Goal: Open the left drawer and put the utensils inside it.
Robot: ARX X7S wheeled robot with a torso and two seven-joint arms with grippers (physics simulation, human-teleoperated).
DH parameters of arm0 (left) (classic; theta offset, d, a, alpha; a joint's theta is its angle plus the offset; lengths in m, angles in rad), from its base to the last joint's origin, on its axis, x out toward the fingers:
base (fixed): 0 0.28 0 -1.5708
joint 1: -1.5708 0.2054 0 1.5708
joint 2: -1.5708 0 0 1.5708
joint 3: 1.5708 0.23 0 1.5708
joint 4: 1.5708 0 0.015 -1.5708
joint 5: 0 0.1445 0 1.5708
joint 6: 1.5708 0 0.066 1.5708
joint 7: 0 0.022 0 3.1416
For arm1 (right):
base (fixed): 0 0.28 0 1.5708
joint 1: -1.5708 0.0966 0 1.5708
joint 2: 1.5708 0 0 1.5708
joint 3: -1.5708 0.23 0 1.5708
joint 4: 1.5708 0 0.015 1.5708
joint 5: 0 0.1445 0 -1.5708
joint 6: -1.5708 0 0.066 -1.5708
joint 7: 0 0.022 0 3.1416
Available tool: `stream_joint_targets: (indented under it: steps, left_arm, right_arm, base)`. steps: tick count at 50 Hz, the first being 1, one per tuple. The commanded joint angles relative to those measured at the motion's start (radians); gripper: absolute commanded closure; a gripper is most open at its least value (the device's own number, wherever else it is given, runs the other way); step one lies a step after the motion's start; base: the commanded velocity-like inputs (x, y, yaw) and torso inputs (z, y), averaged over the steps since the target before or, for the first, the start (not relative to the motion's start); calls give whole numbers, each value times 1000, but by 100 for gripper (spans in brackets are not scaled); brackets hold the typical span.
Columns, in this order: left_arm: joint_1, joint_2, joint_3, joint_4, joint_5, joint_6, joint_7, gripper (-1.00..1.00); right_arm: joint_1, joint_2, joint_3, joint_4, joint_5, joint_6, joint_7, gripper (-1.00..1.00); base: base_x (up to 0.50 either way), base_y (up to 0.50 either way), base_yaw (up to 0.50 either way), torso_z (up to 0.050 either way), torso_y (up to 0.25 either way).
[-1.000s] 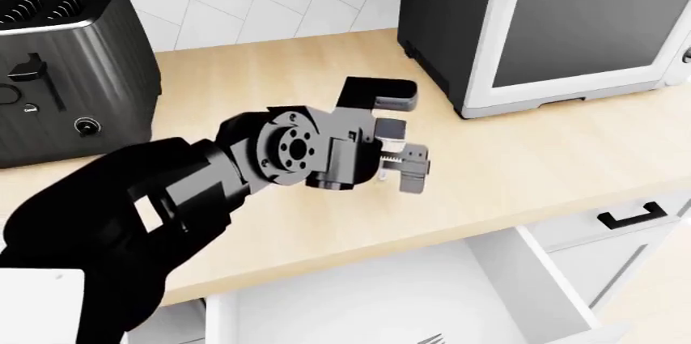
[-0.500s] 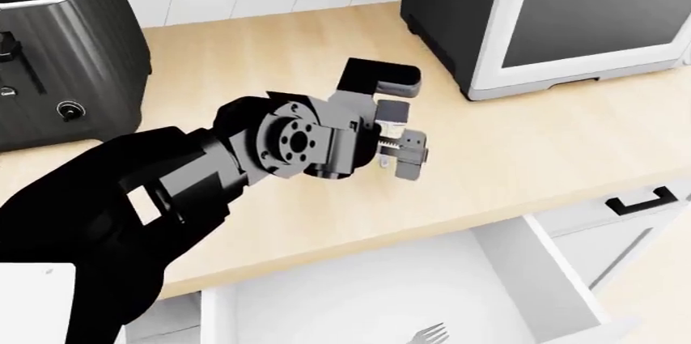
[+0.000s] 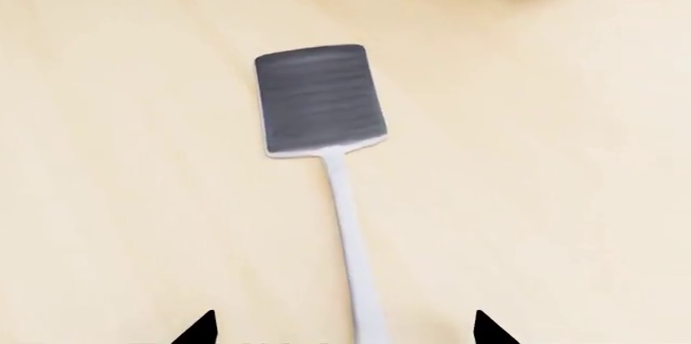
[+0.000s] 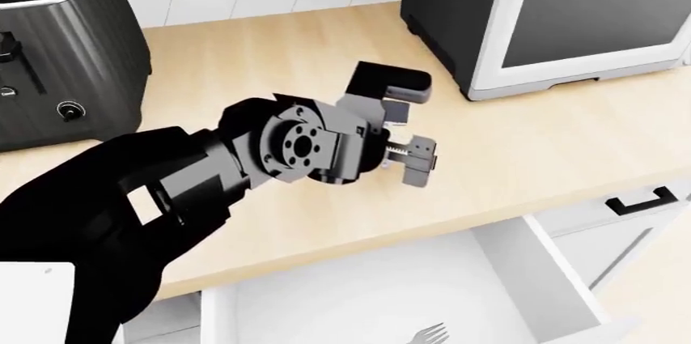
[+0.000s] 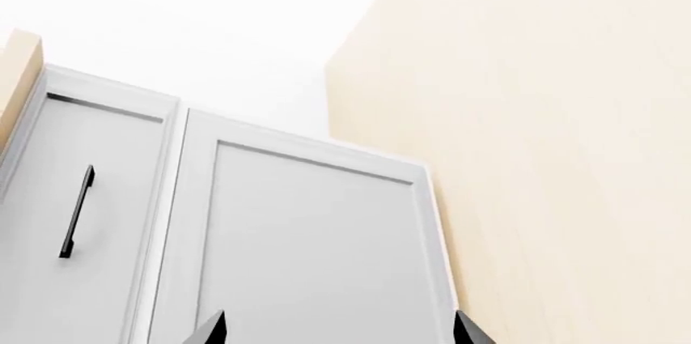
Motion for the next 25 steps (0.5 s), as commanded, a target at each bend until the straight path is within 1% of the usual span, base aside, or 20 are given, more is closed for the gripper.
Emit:
stream_joint_targets:
  steps: [1,12,25]
  left_arm:
    - [8,3,1,35,-35,6,10,-100]
    - [26,3,1,39,-36,-2,15,-100]
    - [60,3,1,47,-27,-48,9,-100]
  right_arm:
    - [2,0,-2,0,1,-2,0,-100]
    - [-1,0,-4,0,5,2,1,-100]
    - [-2,2,-4,0,7,8,-4,-100]
  base:
    - [0,0,0,0,0]
    - [0,0,0,0,-1]
    - [0,0,0,0,-2]
